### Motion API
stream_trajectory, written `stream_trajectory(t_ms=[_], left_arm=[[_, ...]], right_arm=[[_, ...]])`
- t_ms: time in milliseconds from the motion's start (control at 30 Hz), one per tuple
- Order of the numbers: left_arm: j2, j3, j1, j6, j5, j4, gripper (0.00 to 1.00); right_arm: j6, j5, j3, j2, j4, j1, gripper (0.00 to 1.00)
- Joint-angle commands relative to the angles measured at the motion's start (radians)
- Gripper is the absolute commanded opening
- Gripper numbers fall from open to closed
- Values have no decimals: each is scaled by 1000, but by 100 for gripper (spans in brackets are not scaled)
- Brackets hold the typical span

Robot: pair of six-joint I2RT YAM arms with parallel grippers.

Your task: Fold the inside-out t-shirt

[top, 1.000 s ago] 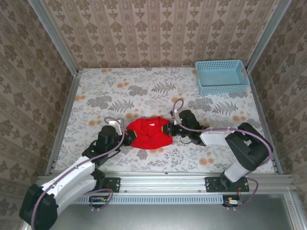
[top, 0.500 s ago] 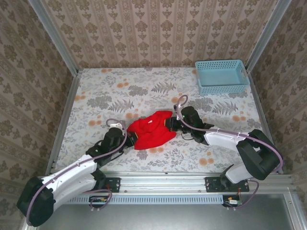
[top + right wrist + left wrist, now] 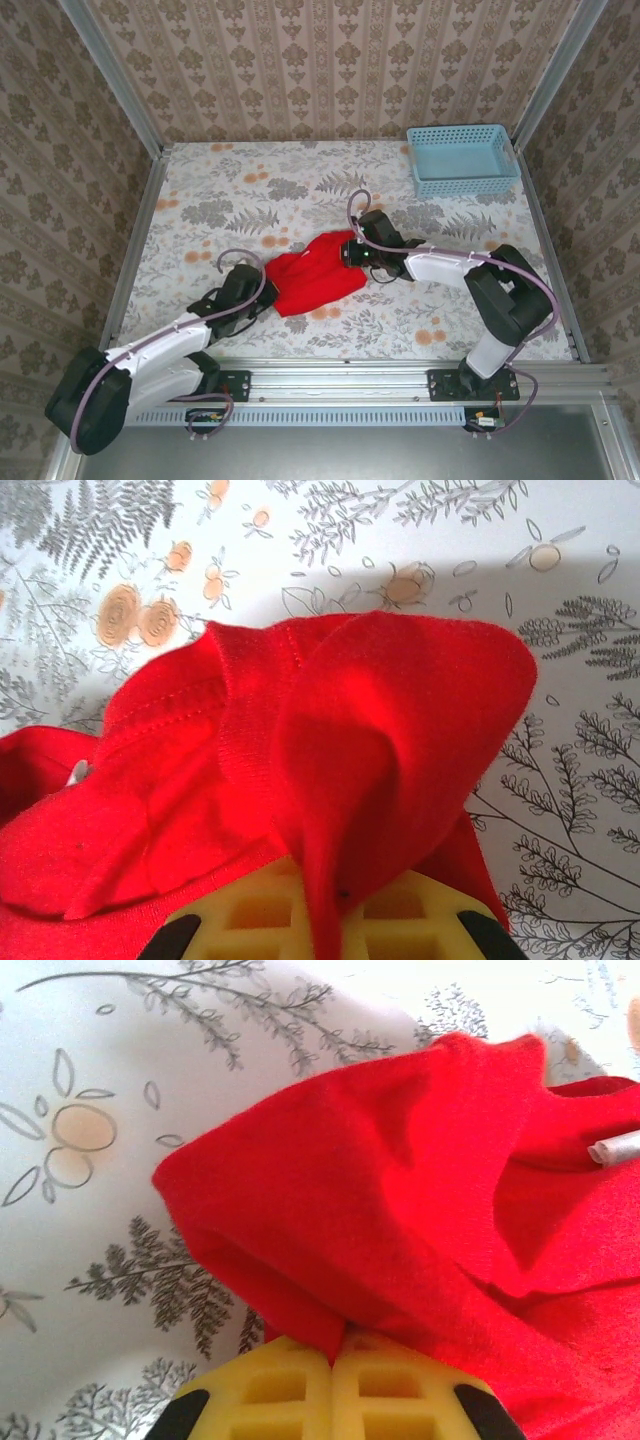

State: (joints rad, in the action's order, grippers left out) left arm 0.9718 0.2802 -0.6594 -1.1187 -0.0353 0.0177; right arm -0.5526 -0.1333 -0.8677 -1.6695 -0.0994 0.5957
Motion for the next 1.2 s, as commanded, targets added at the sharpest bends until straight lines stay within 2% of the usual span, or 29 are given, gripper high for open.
stream_trajectory(t_ms=[0, 33, 100, 133, 200, 300, 367, 500, 567, 600, 767, 900, 1033, 1167], left_arm=[[-41, -11, 5, -63, -46, 143, 8], [-61, -7, 4, -62, -52, 175, 14], [-118, 21, 3, -60, -76, 290, 34], [-144, 40, 4, -55, -93, 348, 41], [-198, 83, 3, -37, -147, 479, 48], [-245, 138, -10, 2, -202, 574, 52], [-231, 177, -57, 29, -222, 574, 53], [-79, 309, -262, 28, -361, 608, 53], [21, 356, -324, 22, -390, 595, 55], [73, 361, -326, 18, -362, 566, 55], [260, 288, -268, 0, -223, 357, 49], [356, 265, -205, 53, -171, 273, 41], [439, 278, -74, 165, -131, 192, 38], [556, 400, 96, 302, -84, 167, 38]], right_arm=[[27, 29, -32, -11, 59, -13, 15], [35, 35, -38, -5, 73, -13, 21], [56, 66, -56, 21, 131, -13, 36], [67, 80, -61, 37, 156, -13, 43], [88, 111, -64, 81, 212, -12, 55], [119, 152, -40, 163, 268, 1, 62], [142, 188, -21, 219, 308, 34, 64], [153, 257, 24, 302, 344, 134, 64], [129, 270, 39, 297, 347, 176, 66], [108, 272, 43, 285, 345, 187, 66], [30, 294, 68, 126, 271, 191, 64], [-1, 237, 41, 10, 187, 176, 57], [-37, 192, -31, -89, 129, 156, 53], [-109, 152, -112, -177, 87, 85, 55]])
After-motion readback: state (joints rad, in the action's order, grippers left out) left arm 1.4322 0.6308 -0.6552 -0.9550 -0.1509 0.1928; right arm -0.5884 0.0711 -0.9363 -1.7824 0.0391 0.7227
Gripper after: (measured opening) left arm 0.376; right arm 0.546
